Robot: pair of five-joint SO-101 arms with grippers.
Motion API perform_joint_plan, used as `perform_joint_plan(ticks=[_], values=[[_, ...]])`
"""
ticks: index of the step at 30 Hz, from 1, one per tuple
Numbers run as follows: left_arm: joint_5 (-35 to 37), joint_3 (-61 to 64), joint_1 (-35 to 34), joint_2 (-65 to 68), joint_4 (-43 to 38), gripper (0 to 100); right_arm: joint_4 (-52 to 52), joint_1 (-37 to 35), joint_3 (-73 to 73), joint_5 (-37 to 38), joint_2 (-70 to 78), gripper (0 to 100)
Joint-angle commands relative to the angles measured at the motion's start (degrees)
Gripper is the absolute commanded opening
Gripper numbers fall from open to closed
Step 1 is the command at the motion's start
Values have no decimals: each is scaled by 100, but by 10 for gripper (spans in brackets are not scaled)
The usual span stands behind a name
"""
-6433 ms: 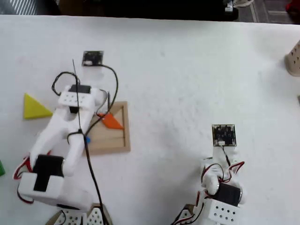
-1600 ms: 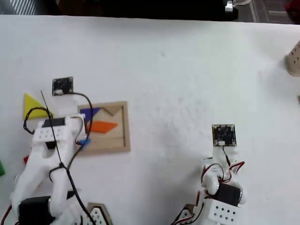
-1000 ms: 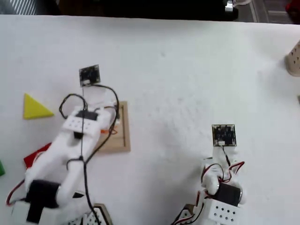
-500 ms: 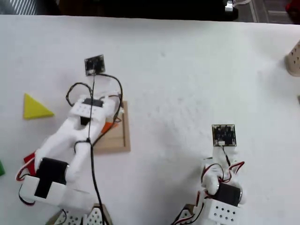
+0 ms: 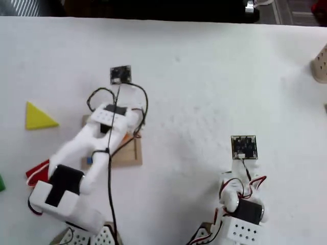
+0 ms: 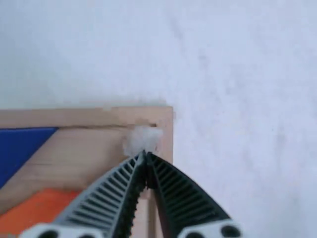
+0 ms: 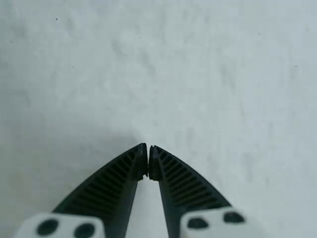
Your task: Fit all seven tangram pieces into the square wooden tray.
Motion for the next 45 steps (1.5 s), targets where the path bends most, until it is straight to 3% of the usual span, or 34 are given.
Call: perform_joint_plan(ticks=[1, 8, 16, 23, 29, 34, 41, 45], values=[[26, 422, 426, -418, 281, 24, 31, 22, 35, 53, -66, 17], [-580, 1697, 875, -1763, 53, 24, 31, 22, 35, 53, -66, 17], [-747, 2778, 796, -3073, -9, 24, 31, 13, 35, 53, -66, 17], [-730, 2585, 699, -2343, -853, 24, 31, 22, 35, 53, -66, 17], [-185, 1451, -374, -1156, -97, 24, 31, 22, 35, 53, -66, 17], [-158, 967, -892, -804, 334, 24, 31, 22, 35, 53, -66, 17], [-149, 923, -989, -813, 114, 24, 31, 22, 35, 53, -66, 17], [325, 853, -1244, -813, -299, 24, 31, 22, 35, 53, -66, 17]])
